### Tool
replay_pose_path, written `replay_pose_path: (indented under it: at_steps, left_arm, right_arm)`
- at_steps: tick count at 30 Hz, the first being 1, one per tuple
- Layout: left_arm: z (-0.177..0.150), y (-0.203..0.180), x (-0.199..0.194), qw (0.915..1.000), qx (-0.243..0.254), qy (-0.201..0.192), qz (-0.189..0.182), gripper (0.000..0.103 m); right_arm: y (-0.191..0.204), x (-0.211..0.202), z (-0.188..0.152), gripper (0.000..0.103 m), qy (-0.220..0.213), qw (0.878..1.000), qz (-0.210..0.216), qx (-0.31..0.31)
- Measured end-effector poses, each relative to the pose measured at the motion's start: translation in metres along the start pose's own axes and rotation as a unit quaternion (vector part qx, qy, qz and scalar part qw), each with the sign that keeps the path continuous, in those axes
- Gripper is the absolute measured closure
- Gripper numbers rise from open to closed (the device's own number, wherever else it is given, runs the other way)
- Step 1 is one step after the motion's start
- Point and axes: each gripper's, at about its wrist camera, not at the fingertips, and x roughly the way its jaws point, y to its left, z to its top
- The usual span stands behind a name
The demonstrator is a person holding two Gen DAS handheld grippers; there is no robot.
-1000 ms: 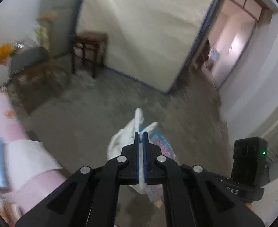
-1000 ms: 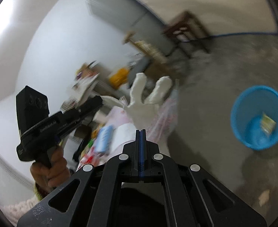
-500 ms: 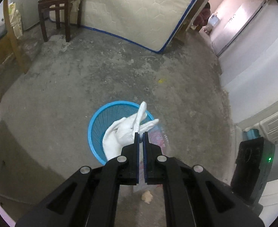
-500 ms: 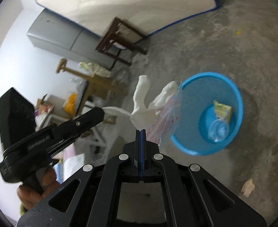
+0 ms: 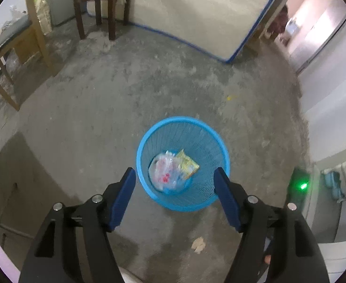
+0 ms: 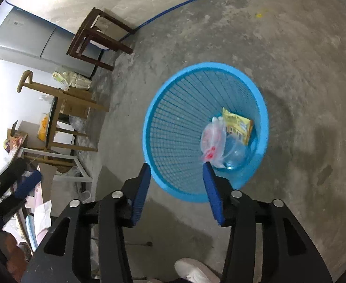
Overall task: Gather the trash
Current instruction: 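Carry the glove and plastic bag to the wastebasket and release both, then move both tools back over the table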
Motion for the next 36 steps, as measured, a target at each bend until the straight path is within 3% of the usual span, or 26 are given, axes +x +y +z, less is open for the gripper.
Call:
replay_pose_path:
  at_steps: [3,6,8,10,12,16,19,23,27,31,36]
  left_arm:
    - [-0.01,0.001,-0.035,0.999,0.011,-0.043,-0.006,0.034]
    - [-0.024,-0.003,-0.071,0.9965,0.032,-0.074,-0.023,0.031]
    - [-0.033,-0.002,-0.09,0.995,0.036,-0.079,-0.05,0.029]
    - [-0.045,-0.001,-0.113,0.9934,0.04,-0.085,-0.065,0.028]
    - [-0.055,0.002,-0.134,0.9923,0.046,-0.095,-0.065,0.028]
    - [-0.083,0.026,-0.186,0.9899,0.033,-0.125,-0.057,0.026]
    - [-0.108,0.058,-0.227,0.9873,-0.002,-0.156,-0.031,0.024]
    - [-0.148,0.106,-0.276,0.981,-0.045,-0.189,0.006,0.023]
    - [-0.191,0.156,-0.318,0.9716,-0.086,-0.213,0.058,0.023]
    - [-0.238,0.213,-0.358,0.9545,-0.145,-0.231,0.12,0.023]
    - [-0.281,0.271,-0.39,0.932,-0.21,-0.242,0.169,0.023]
  right_arm:
    - [0.003,-0.021,-0.014,0.052,-0.008,1.0,-0.008,-0.015]
    - [0.019,-0.046,-0.019,0.039,-0.031,0.998,-0.022,-0.045]
    - [0.03,-0.059,-0.021,0.024,-0.052,0.995,-0.041,-0.075]
    - [0.049,-0.075,-0.026,0.015,-0.076,0.988,-0.065,-0.114]
    - [0.074,-0.091,-0.03,0.008,-0.101,0.979,-0.094,-0.151]
    - [0.125,-0.116,-0.043,0.008,-0.158,0.953,-0.135,-0.219]
    - [0.165,-0.128,-0.059,0.008,-0.189,0.933,-0.151,-0.268]
    - [0.214,-0.136,-0.09,0.008,-0.215,0.903,-0.126,-0.351]
    - [0.258,-0.142,-0.129,0.008,-0.208,0.881,-0.044,-0.422]
    - [0.295,-0.148,-0.162,0.008,-0.202,0.859,0.036,-0.47]
    - [0.332,-0.134,-0.193,0.008,-0.139,0.852,0.102,-0.495]
